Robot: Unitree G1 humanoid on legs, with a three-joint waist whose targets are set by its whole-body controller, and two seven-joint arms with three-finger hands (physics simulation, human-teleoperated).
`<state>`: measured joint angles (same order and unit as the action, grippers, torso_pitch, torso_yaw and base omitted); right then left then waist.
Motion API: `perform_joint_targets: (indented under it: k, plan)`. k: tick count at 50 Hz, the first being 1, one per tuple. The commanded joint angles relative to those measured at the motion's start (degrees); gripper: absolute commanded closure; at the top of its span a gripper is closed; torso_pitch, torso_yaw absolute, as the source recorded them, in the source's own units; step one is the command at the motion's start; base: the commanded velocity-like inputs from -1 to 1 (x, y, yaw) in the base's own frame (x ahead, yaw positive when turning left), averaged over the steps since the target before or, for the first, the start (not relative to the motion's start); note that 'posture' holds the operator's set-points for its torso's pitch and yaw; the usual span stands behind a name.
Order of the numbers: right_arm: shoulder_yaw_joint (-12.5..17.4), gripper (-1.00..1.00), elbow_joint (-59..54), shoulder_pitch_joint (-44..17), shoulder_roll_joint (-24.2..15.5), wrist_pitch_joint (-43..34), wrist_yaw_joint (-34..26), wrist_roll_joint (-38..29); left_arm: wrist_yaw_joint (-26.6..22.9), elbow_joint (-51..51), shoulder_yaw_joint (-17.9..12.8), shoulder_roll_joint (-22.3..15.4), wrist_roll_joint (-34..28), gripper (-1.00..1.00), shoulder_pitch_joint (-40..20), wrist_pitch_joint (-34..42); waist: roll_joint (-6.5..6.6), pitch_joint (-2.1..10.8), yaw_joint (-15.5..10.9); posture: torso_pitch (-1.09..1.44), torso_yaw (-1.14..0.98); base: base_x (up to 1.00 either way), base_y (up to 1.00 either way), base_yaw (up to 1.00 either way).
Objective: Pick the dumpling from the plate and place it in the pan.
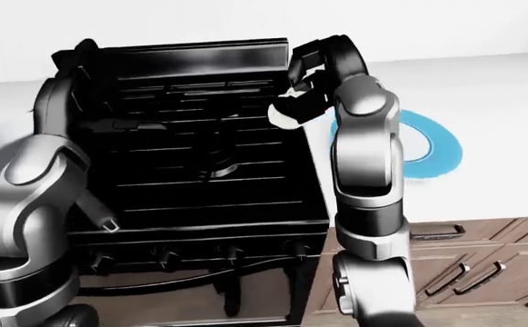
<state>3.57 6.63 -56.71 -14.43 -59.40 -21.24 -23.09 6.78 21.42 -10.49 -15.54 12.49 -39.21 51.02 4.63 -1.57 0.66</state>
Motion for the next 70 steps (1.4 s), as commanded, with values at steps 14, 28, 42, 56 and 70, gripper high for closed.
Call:
perform_joint_targets:
  k: [14,28,42,56,70]
  plan:
    - [-0.11,1.00,1.62,-1.53,-0.24,1.06,0.02,-0.01,0.05,1.23,-0.44,-0.26,-0.61,-1.00,-1.34,-1.39,-9.04,1.69,-0.06,0.00,0.00,0.00,0.29,0.00]
    - [-0.06,1.00,1.12,-2.06,-0.35,1.12,0.03,0.10,0.14,1.18,-0.53,-0.22,-0.60,-1.00,-1.47,-1.29,-0.57,1.19,-0.06,0.00,0.00,0.00,0.29,0.00]
    - [0.00,1.00,1.16,-1.94,-0.37,1.15,0.01,0.08,0.14,1.21,-0.47,-0.26,-0.64,-1.00,-1.53,-1.16,-6.68,1.08,0.44,0.00,0.00,0.00,0.30,0.00]
    - [-0.16,1.00,2.04,-1.75,-0.35,0.45,-0.06,0.06,0.05,1.37,-0.47,-0.19,-0.74,-1.00,-1.26,-1.28,0.26,1.05,0.10,0.00,0.00,0.00,0.30,0.00]
    - [-0.04,1.00,1.31,-2.09,-0.49,0.91,-0.19,0.19,0.09,1.16,-0.51,-0.17,-0.80,-1.00,-1.41,-1.33,-7.43,1.31,-0.01,0.00,0.00,0.00,0.30,0.00]
